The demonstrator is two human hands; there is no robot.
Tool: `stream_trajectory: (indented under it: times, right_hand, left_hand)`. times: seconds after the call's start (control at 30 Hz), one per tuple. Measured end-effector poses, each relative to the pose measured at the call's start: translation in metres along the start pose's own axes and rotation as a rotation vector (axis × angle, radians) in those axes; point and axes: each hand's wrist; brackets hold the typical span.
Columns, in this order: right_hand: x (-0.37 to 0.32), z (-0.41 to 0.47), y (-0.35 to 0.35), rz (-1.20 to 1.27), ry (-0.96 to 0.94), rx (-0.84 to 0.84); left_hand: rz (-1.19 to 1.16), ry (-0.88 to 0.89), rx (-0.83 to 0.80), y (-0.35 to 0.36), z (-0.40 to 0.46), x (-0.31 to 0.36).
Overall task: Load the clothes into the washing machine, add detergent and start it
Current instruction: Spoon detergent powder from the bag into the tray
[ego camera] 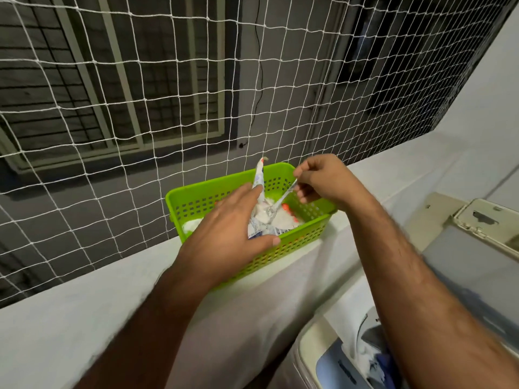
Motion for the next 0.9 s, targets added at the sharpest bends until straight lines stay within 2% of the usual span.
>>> stream_trajectory:
  times: [0.17, 0.33, 0.53, 0.77, 0.9]
  right_hand:
    - [-0.001, -0.006, -0.027, 0.117, -0.051, 0.107]
    - [0.002, -0.016, -0.057, 0.24, -0.088, 0.226]
    - [0.014, -0.049, -0.118, 0.321, -0.119, 0.339]
    - [0.069, -0.114, -0.207, 0.372, -0.055, 0.564]
    - [0.13, -0.155, -0.253, 0.385, -0.002, 0.712]
  left_hand:
    - [0.039, -0.013, -0.014, -0.004, 0.001, 0.003]
    - [0.05, 0.003, 0.064, -0.008, 0.008, 0.023]
    - [0.039, 0.148, 0.139, 0.006, 0.025, 0.085]
    - [-0.077, 0.261, 0.037, 0.075, 0.036, 0.169]
    - [-0.139, 0.29, -0.104, 0.134, 0.03, 0.21]
Point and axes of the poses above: each hand's wrist, its own z-axis towards the middle knuckle, its own y-axis out of the palm, x = y × z, and after that the axes turned 15 degrees about z, right-handed
